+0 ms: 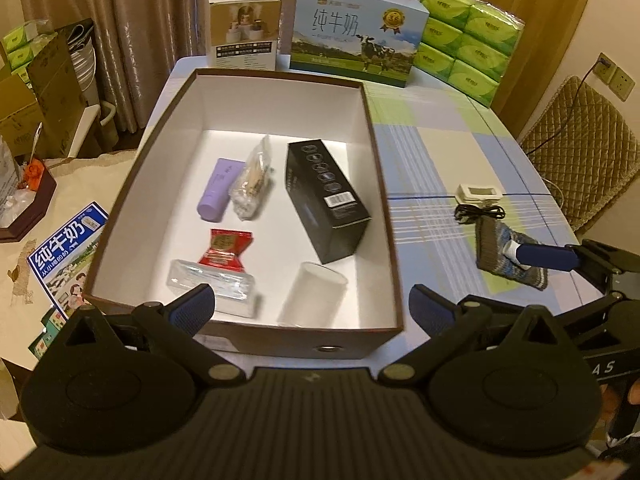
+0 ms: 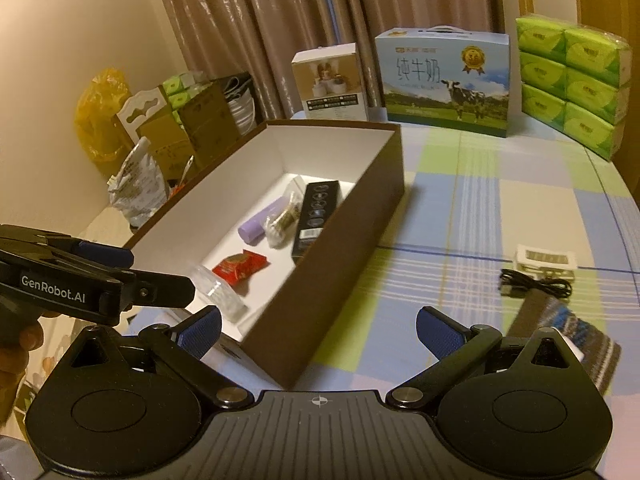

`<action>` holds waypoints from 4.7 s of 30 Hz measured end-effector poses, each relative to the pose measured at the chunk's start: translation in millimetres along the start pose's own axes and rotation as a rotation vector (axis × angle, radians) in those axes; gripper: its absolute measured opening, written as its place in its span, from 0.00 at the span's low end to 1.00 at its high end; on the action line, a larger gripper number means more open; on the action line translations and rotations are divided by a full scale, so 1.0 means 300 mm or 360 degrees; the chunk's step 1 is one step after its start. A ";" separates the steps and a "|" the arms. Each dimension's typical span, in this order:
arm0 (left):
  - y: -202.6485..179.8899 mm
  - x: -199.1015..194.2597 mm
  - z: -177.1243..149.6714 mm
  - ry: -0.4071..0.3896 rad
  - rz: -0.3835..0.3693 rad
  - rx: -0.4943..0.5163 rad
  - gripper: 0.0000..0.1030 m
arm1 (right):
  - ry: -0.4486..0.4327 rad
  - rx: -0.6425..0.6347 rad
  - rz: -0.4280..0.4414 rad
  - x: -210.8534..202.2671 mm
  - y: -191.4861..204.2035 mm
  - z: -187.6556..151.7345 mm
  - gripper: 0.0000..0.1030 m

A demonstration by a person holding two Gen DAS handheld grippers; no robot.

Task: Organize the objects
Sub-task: 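Move both tools back toward the knit pouch and white bottle, then grasp the white pill bottle off the knit pouch with the left tool, then grasp the knit pouch with the right tool while the left lifts the bottle, then carry the white bottle and knit pouch with both tools over the brown box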

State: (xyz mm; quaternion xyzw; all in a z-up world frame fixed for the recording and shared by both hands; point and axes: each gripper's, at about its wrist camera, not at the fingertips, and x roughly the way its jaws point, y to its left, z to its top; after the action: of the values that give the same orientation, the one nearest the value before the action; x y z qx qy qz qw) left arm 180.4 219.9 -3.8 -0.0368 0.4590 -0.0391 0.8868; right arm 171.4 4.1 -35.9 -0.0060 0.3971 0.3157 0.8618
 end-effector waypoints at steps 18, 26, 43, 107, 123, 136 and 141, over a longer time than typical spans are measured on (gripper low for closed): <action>-0.301 0.055 -0.028 0.0062 -0.0037 0.0039 0.99 | 0.0060 0.0129 -0.0058 -0.154 -0.276 -0.078 0.98; -0.433 0.113 -0.025 0.0104 -0.0080 0.0094 0.99 | 0.0047 0.0236 -0.0154 -0.216 -0.411 -0.108 0.98; -0.661 0.293 0.002 0.0133 -0.0190 0.0246 0.99 | 0.0080 0.0409 -0.0335 -0.254 -0.661 -0.171 0.98; -0.576 0.510 -0.061 0.0123 -0.0047 0.0152 0.41 | 0.0137 0.0120 0.0080 0.129 -0.911 -0.124 0.98; -0.499 0.459 -0.128 0.0135 -0.0024 0.0021 0.41 | 0.0262 -0.0059 0.0071 0.069 -0.663 -0.268 0.98; -0.486 0.484 -0.118 0.0138 0.0002 -0.0001 0.41 | 0.0234 -0.0175 -0.0127 0.239 -0.627 -0.215 0.95; -0.494 0.478 -0.114 0.0127 -0.0002 -0.0002 0.41 | 0.0229 -0.0311 -0.0171 0.240 -0.602 -0.218 0.70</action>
State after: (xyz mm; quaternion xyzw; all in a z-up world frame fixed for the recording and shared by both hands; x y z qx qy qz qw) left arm 229.6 56.8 -124.8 -0.0361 0.4939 -0.0407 0.8678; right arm 261.0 -118.6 -173.8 -0.1339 0.4243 0.3052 0.8420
